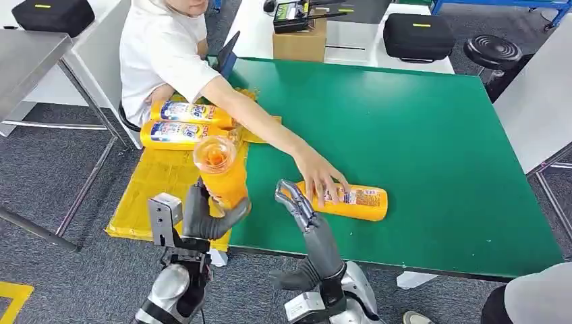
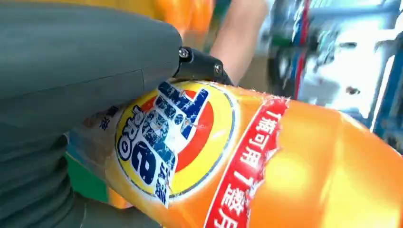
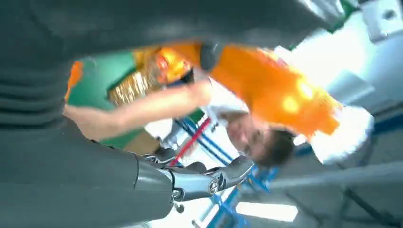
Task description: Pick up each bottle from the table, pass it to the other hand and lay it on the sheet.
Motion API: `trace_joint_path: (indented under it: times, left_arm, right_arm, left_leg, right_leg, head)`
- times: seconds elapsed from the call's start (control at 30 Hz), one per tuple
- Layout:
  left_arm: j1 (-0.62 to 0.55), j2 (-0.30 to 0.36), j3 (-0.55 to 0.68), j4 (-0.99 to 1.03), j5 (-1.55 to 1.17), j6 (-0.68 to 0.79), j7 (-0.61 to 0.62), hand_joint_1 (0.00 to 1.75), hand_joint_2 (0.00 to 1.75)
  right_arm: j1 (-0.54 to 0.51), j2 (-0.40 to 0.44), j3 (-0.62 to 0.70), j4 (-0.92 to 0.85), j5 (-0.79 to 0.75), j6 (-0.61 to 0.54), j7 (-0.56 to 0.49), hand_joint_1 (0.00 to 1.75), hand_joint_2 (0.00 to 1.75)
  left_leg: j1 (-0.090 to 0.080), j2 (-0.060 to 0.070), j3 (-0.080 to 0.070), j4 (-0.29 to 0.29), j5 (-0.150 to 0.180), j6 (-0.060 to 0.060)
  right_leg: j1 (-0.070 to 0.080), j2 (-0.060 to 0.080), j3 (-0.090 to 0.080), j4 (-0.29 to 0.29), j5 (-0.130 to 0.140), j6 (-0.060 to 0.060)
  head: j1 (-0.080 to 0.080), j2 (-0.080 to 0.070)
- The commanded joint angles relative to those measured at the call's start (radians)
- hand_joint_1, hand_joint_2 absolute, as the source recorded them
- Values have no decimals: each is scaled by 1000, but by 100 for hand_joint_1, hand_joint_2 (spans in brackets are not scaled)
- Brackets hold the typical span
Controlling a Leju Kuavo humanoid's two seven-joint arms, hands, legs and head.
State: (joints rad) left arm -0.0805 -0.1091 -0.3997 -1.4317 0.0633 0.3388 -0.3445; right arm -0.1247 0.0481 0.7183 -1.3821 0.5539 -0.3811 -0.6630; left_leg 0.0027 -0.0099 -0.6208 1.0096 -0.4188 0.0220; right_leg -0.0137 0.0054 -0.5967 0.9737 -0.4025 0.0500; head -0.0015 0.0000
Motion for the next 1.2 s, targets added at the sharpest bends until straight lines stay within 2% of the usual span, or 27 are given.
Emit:
trace_joint_path:
  times: [0.03,0.13,0.27,0.33,0.37,0.43,0.53,0.63,0.73,1.0,1.03,1.13,1.17,1.2]
  left_arm:
    - [-157,60,45,162,-536,239,29,175,175]
    - [-245,62,57,284,-796,290,120,175,175]
    - [-266,61,77,333,-824,304,119,175,175]
    - [-274,67,87,372,-899,295,182,175,175]
    - [-286,83,97,416,-964,265,227,175,175]
    - [-301,98,107,459,-994,213,238,175,175]
    - [-316,103,127,508,-1042,194,261,175,175]
    - [-347,111,123,577,-1158,160,336,175,175]
    - [-385,112,108,630,-1218,97,390,175,175]
    - [-390,109,111,635,-1221,89,393,175,175]
    - [-401,106,106,645,-1249,51,410,175,175]
    - [-423,81,127,675,-1252,44,422,175,175]
    - [-427,72,135,684,-1234,29,410,154,175]
    - [-424,65,144,681,-1203,14,386,147,175]
  right_arm:
    - [34,-34,-33,-181,-23,-119,-35,0,0]
    - [18,-37,-25,-225,-67,-127,-35,0,0]
    - [9,-29,-17,-221,-65,-127,-35,0,0]
    - [6,-30,-7,-213,-66,-112,-35,0,0]
    - [9,-29,1,-210,-74,-95,-35,0,0]
    - [17,-29,2,-197,-67,-57,-35,0,0]
    - [26,-22,-13,-157,-71,-3,-29,0,0]
    - [34,-4,-50,-112,-86,46,-27,0,0]
    - [39,6,-75,-99,-99,74,-27,0,0]
    - [40,9,-81,-99,-98,80,-29,0,0]
    - [48,18,-97,-106,-102,102,-26,0,0]
    - [50,34,-117,-88,-107,128,-25,0,0]
    - [50,36,-121,-79,-108,134,-26,0,0]
    - [51,40,-126,-70,-114,142,-27,0,0]
  left_leg:
    - [0,-2,2,0,0,-1]
    - [0,-2,4,0,-1,-2]
    - [0,-1,3,0,0,-1]
    - [0,0,3,-1,0,-1]
    - [1,1,6,-1,-1,-1]
    - [0,2,7,-2,-1,-1]
    - [1,1,5,-2,0,-1]
    - [1,3,8,-2,-2,-2]
    - [1,1,6,-1,-1,-1]
    - [0,1,3,-1,0,-1]
    - [1,1,2,-1,0,-1]
    - [1,0,5,0,-2,-2]
    - [1,-1,3,-1,0,-1]
    - [1,0,5,0,-1,-1]
  right_leg:
    - [0,-3,2,0,-1,-1]
    - [0,-4,4,1,-3,-2]
    - [1,-2,3,0,-1,-2]
    - [1,-1,4,0,-1,-2]
    - [1,0,6,0,-2,-3]
    - [1,0,6,-1,-1,-2]
    - [1,0,5,-1,0,-2]
    - [1,1,7,-1,-2,-3]
    - [1,-1,6,-1,-1,-2]
    - [1,0,3,0,-1,-2]
    - [1,0,2,0,0,-1]
    - [1,-2,6,1,-2,-3]
    - [1,-2,3,0,-1,-2]
    - [1,-2,5,1,-2,-3]
  head:
    - [0,0]
    - [0,0]
    - [0,0]
    - [0,0]
    - [0,0]
    - [0,0]
    - [0,0]
    - [0,0]
    - [0,0]
    - [0,0]
    - [0,0]
    - [0,0]
    - [0,0]
    - [0,0]
